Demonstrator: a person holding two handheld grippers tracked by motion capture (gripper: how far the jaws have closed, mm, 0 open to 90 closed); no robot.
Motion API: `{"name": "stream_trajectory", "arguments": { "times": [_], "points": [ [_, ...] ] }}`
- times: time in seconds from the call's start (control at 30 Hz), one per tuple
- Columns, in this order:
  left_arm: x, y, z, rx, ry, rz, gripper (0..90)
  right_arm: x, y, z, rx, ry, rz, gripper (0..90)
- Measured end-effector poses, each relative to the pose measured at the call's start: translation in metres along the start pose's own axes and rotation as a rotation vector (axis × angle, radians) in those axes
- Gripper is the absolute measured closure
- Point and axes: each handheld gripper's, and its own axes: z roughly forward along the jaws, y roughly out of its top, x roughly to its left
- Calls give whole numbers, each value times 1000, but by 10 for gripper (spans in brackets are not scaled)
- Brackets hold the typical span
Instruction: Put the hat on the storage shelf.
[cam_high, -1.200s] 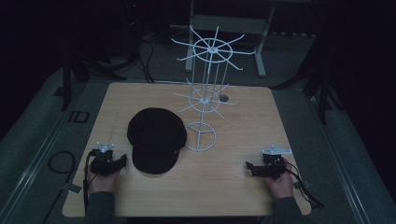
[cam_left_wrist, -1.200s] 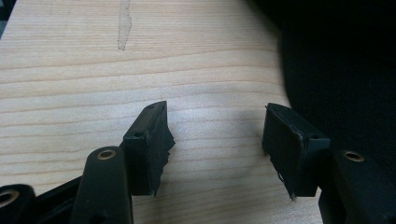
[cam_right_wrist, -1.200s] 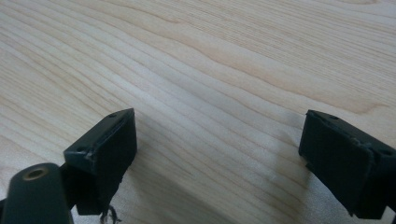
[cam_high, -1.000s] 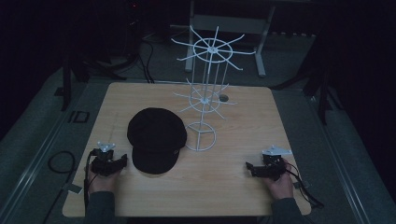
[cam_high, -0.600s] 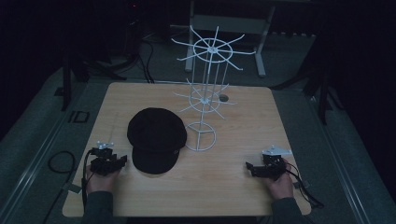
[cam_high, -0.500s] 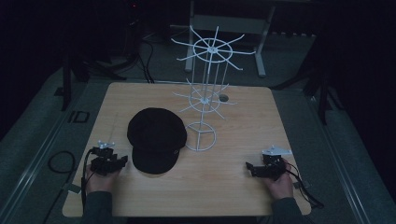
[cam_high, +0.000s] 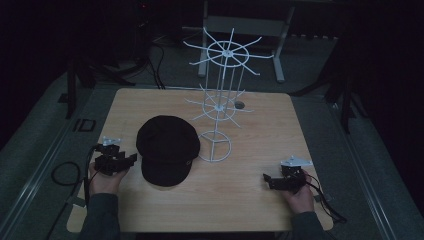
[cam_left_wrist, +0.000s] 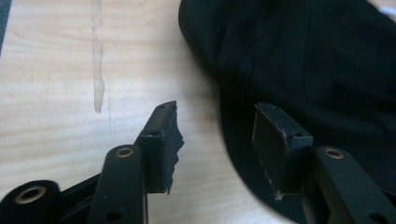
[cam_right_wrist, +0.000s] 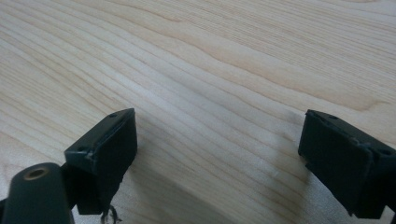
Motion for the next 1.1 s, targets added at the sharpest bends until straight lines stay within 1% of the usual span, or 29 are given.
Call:
{"name": "stream_trajectory", "arguments": {
  "times": [0.03,0.1,0.13,0.2,0.3,0.37,0.5,0.6,0.73,0.77,0.83,0.93,1.1],
  "points": [
    [0,5,0,-9,-3,-3,489,0,0,0,0,0,0,115],
    [-1,11,2,-14,-6,-3,469,0,0,0,0,0,0,116],
    [-1,11,2,-14,-6,-3,467,0,0,0,0,0,0,116],
    [-3,18,5,-9,-16,5,462,0,0,0,0,0,0,115],
    [-3,23,8,-6,-23,3,456,0,0,0,0,0,0,115],
    [-4,29,13,6,-26,-11,452,0,0,0,0,1,0,115],
    [-4,34,20,22,-30,-17,444,0,0,0,0,1,0,115],
    [-5,40,28,46,-22,-14,443,0,0,0,0,1,0,116],
    [-7,43,34,57,-15,-16,443,0,0,0,0,1,0,115],
    [-8,44,35,60,-12,-11,443,0,0,0,0,1,0,116],
    [-10,46,40,74,-9,-9,443,1,0,0,0,1,0,116],
    [-10,47,44,82,-7,-9,443,1,0,0,0,1,0,115],
    [-10,49,57,117,0,-14,443,1,0,0,0,1,0,115]
  ]
}}
